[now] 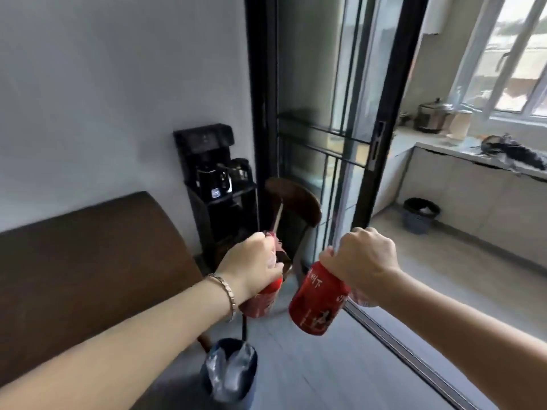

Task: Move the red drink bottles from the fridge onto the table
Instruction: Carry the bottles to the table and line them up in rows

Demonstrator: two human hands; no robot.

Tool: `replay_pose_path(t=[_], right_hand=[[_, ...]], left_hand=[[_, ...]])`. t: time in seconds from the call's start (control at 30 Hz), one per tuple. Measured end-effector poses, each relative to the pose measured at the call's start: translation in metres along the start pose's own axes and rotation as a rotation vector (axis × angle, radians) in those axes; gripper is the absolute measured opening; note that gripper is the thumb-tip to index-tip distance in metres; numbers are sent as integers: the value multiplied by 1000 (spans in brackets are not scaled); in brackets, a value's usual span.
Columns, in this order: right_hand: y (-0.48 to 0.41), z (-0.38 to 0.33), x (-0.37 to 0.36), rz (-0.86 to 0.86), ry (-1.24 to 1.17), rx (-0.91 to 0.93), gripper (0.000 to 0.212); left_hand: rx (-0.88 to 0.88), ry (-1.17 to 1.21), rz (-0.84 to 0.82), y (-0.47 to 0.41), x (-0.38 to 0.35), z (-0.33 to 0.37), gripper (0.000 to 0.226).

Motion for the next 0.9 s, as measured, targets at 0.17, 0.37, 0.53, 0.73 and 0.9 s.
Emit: replay_pose_path(t=[0.17, 0.37, 0.53, 0.73, 0.9], right_hand=[[-76, -139, -57, -51, -128, 176, 43], [-143, -291, -120, -74, -174, 471, 41], [-184, -398, -162, -113, -191, 638, 42], [-220, -508, -216, -174, -259, 674, 43], [-250, -591, -274, -215, -258, 645, 46]], left_hand=[[239, -57, 73, 1, 35, -147, 22], [515, -148, 157, 4, 57, -287, 24], [710, -188, 225, 3, 80, -381, 24], [875, -178, 239, 10, 92, -496, 23], [875, -143, 166, 0, 84, -601, 20]])
Point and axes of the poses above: each hand's wrist, its own y-axis away from the middle knuckle, its own x-axis out of the back of the hand, z = x × y, the point moved 9 cm from there along -y, towards the middle knuckle, and after that the axes turned 8 degrees about z, right-handed, at the moved point
